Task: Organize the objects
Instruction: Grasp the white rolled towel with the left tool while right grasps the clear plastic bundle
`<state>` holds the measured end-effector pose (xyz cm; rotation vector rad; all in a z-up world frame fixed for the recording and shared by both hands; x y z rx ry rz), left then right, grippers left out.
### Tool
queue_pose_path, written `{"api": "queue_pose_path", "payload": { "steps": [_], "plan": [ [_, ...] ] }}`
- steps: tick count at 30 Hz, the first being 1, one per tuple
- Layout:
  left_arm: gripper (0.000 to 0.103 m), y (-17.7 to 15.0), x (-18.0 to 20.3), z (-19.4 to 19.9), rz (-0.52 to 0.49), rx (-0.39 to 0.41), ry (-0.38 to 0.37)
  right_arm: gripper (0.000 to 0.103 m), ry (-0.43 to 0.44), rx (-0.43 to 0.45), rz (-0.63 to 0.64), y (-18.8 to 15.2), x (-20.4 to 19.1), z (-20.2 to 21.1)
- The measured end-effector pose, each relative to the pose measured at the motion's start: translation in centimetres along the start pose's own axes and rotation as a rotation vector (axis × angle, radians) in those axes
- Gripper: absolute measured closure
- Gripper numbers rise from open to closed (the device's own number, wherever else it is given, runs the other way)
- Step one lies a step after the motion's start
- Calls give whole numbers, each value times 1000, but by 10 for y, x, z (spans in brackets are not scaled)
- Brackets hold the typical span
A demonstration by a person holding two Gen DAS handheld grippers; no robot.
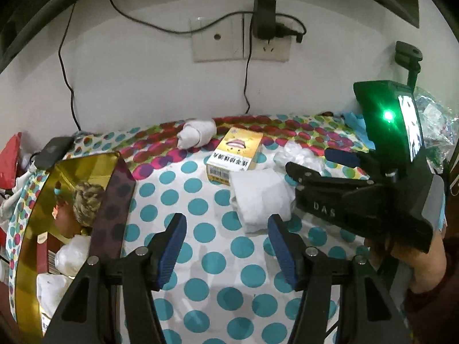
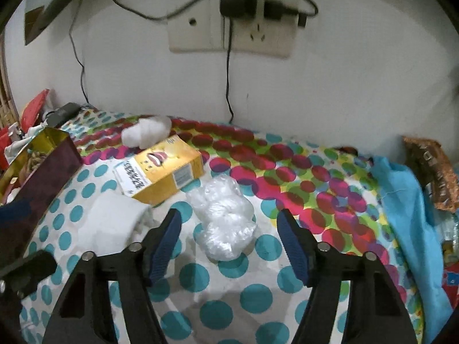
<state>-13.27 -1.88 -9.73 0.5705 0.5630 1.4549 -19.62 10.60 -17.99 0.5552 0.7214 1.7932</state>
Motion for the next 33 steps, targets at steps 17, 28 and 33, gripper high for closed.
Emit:
{"api": "queue_pose_path", "payload": {
  "steps": [17, 28, 33],
  "plan": [
    [42, -1, 16, -27, 15, -49, -55, 69, 16, -51, -66, -13, 15, 2],
    [42, 3, 35, -47, -15, -49, -74, 69, 0, -56, -132, -27, 35, 15],
    [42, 8, 42, -58, -37, -51, -41, 69, -1, -53, -137, -27, 36, 16]
  ]
}}
Point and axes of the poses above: each gripper's, at about its wrist camera, not at the fingertips, and z roughly against the way its jaws point, x to its right, y to its top, the point moved 2 cm from there along -z, roughly the way its jaws point, and after that the axes turned 1 degree about z, right-handed, at the moved point
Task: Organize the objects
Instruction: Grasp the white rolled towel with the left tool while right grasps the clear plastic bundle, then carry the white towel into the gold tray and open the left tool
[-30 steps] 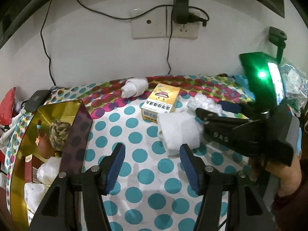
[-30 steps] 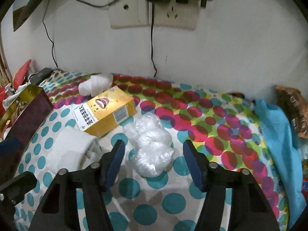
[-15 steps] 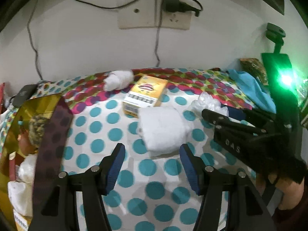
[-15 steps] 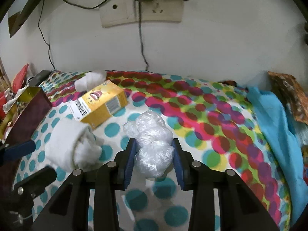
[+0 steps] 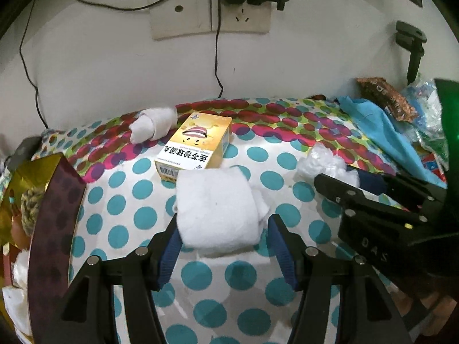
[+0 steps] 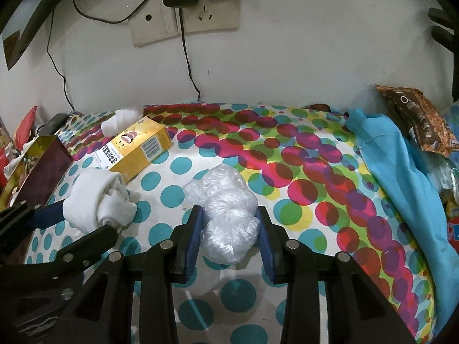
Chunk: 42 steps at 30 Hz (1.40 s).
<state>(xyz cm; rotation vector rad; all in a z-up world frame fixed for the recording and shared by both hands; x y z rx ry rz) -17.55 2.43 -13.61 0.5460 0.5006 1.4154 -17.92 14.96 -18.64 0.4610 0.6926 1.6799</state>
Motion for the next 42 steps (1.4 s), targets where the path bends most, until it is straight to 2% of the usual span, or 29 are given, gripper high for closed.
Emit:
{"api": "queue_pose_path", "payload": {
  "steps": [11, 14, 20, 29, 34, 42],
  "plan": [
    [43, -3, -9, -14, 12, -8, 10, 68, 9, -14, -7, -3, -2, -3],
    [54, -3, -9, -15, 5, 2, 19, 68, 9, -22, -11, -3, -1, -4],
    [62, -3, -9, -12, -7, 10, 12, 68, 11, -40, -25, -3, 0, -8],
    [62, -5, -16, 2, 1, 34, 39, 68, -3, -43, -18, -1, -2, -7],
    [62, -8, -25, 22, 3, 66, 61, 68, -7, -45, -19, 1, -2, -7],
    [62, -16, -46, 50, 13, 73, 99, 68, -12, -46, -16, 0, -4, -8]
  ]
}}
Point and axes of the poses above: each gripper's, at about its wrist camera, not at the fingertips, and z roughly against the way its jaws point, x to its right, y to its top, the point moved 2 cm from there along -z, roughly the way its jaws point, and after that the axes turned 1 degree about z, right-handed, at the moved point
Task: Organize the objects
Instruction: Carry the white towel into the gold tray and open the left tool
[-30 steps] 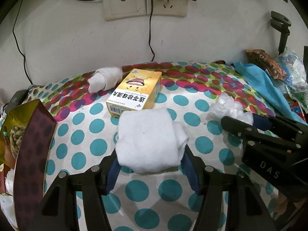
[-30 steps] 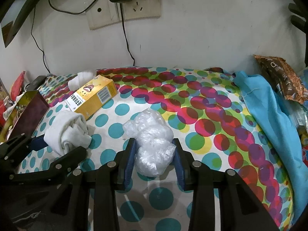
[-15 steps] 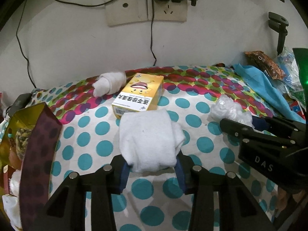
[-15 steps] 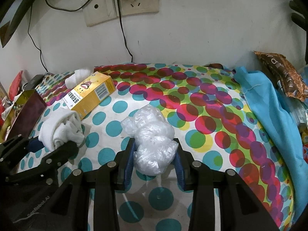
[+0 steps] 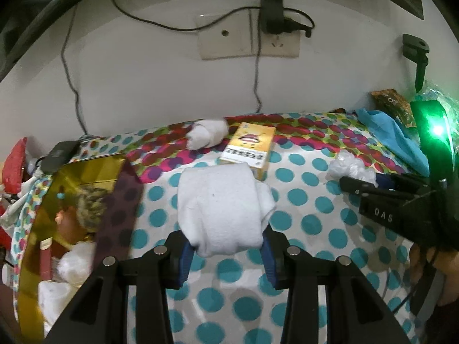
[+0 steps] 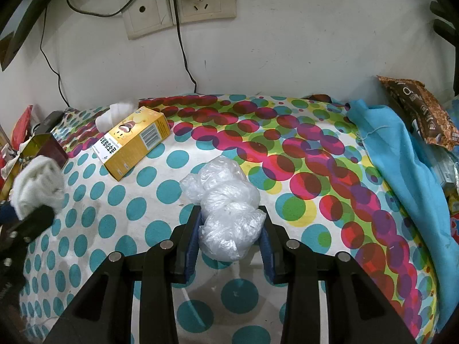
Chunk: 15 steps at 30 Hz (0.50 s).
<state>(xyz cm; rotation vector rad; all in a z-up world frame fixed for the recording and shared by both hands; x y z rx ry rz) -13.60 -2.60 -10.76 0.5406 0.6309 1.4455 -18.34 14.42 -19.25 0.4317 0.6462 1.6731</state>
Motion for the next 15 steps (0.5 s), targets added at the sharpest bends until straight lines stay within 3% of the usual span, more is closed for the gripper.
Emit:
{"api": "queue_pose_path", "payload": {
  "steps": [6, 15],
  "plan": [
    [62, -2, -29, 30, -5, 20, 40, 68, 1, -2, -2, 0, 0, 0],
    [62, -11, -92, 51, 68, 3, 110, 68, -14, -5, 8, 1, -1, -1]
  ]
}}
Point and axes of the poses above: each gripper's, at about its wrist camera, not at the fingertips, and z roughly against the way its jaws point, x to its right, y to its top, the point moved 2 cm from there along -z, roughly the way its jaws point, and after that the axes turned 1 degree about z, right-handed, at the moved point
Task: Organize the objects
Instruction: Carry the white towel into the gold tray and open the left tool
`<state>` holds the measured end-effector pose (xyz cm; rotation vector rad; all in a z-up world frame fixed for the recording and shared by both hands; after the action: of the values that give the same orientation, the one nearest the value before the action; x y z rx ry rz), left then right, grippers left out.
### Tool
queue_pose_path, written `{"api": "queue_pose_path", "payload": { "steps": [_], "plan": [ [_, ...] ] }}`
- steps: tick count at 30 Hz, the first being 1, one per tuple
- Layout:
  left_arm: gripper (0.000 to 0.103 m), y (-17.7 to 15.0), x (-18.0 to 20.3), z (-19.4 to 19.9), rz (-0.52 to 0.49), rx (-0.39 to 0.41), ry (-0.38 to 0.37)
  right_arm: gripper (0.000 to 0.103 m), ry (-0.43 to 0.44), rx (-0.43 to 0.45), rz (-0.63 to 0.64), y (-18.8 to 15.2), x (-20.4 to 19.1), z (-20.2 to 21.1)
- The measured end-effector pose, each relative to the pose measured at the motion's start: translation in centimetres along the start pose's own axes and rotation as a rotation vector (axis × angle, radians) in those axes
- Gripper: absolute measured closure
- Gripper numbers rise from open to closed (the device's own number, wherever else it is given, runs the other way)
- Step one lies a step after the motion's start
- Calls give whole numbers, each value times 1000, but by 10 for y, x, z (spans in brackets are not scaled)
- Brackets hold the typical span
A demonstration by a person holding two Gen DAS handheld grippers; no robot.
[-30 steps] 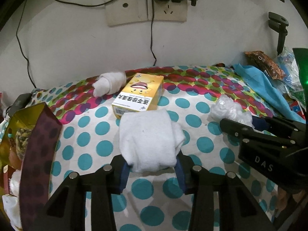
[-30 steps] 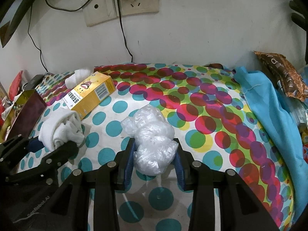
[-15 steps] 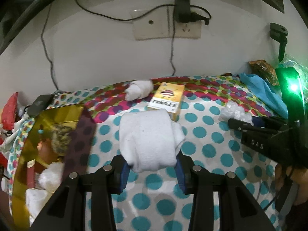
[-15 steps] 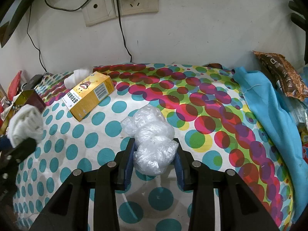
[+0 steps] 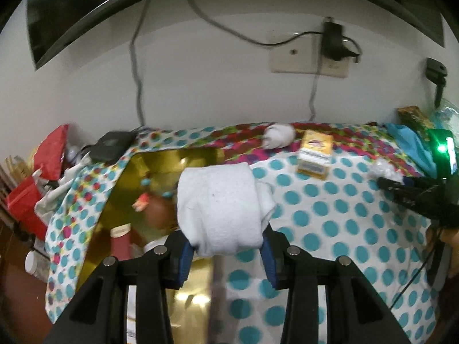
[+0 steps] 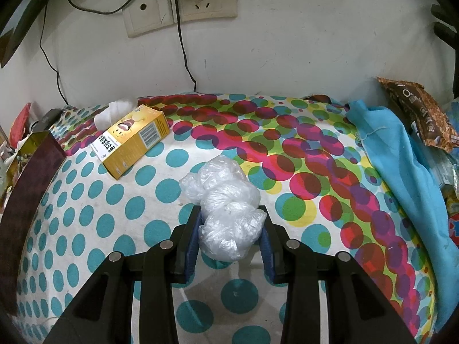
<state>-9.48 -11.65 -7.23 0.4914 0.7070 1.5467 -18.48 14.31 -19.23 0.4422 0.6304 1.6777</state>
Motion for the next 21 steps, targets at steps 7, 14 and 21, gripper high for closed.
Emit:
{"api": "queue_pose_path", "payload": {
  "steps": [7, 14, 21],
  "plan": [
    [62, -7, -54, -5, 88, -32, 59, 67, -16, -4, 14, 1, -3, 0],
    [62, -11, -85, -17, 125, -64, 65, 67, -21, -6, 16, 1, -4, 0],
    [62, -20, -93, -33, 154, -117, 39, 67, -37, -10, 28, 2, -5, -1]
  ]
}}
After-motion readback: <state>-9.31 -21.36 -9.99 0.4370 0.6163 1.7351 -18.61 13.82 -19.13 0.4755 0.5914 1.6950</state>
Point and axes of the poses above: each gripper's, at about its wrist camera, not at the fingertips, and z roughly against the way its jaws point, x to its right, y to its top, the point moved 2 cm from there along -z, roughly the way its jaws point, and after that the axes turned 1 degree about z, right-handed, at the moved point
